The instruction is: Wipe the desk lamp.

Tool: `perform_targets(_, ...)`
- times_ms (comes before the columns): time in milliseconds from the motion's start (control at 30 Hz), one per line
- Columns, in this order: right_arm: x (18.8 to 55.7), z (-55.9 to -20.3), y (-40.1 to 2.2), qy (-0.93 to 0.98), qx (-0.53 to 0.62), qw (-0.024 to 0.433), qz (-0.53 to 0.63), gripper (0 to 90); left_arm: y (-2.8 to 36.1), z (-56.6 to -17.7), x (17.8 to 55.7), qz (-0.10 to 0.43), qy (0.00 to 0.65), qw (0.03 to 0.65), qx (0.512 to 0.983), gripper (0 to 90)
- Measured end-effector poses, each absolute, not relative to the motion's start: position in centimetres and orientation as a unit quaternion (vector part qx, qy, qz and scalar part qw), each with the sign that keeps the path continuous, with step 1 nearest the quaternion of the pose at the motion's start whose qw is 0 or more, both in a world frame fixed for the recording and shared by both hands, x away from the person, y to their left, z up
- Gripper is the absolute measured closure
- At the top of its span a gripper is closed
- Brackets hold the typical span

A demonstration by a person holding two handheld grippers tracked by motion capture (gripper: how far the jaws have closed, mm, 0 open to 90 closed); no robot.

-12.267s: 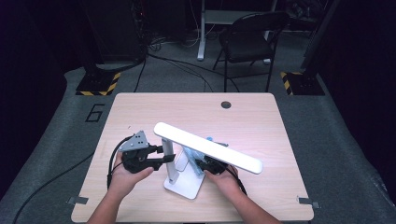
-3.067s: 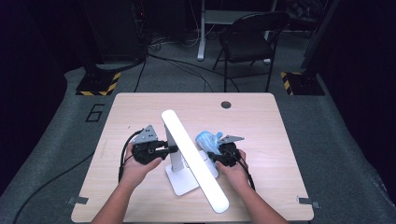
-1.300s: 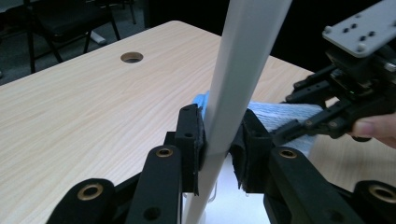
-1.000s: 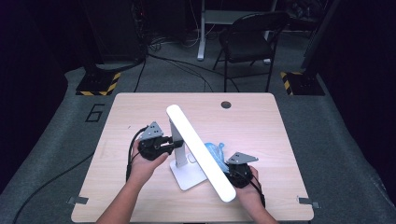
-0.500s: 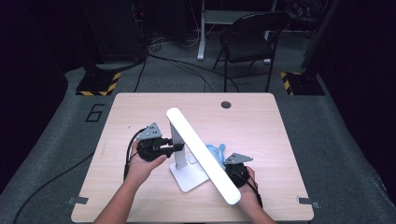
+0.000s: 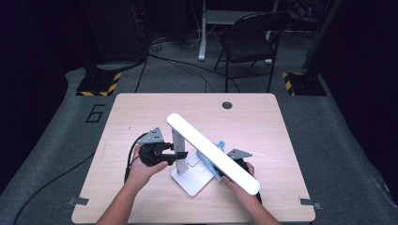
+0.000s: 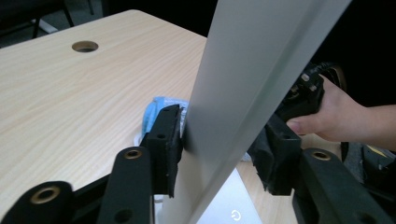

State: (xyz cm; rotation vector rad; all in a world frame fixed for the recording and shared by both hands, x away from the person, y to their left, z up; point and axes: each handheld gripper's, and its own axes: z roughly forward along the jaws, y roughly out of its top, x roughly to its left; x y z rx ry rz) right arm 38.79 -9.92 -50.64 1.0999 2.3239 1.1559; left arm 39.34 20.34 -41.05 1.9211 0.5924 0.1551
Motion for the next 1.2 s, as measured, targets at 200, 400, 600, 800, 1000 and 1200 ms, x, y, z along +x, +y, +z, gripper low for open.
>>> perform_targets(200, 39.2, -50.5, -9.6, 0.814, 0.388, 0.158, 0.401, 64.4, 20.4, -41.1, 38.6, 0.061, 0.250, 0.529, 0.809, 48.3)
perform_targets(400, 39.7, -50.5, -9.1, 0.813, 0.391, 0.157, 0.403, 64.3, 20.8, -41.0, 38.1, 0.057, 0.245, 0.527, 0.812, 47.2)
perform_targets(600, 39.9, -50.5, -8.8, 0.812, 0.395, 0.151, 0.402, 64.3, 21.2, -40.9, 37.5, 0.036, 0.245, 0.524, 0.815, 46.3)
perform_targets(800, 40.0, -50.5, -8.6, 0.809, 0.400, 0.149, 0.404, 64.1, 21.4, -40.7, 37.6, 0.036, 0.233, 0.519, 0.822, 46.3)
perform_targets(1000, 40.0, -50.4, -8.6, 0.811, 0.395, 0.150, 0.405, 64.0, 20.2, -40.7, 38.7, 0.039, 0.221, 0.520, 0.824, 45.5)
perform_targets(1200, 39.8, -50.3, -8.6, 0.809, 0.397, 0.148, 0.407, 63.9, 19.9, -40.8, 38.8, 0.041, 0.212, 0.522, 0.825, 43.8)
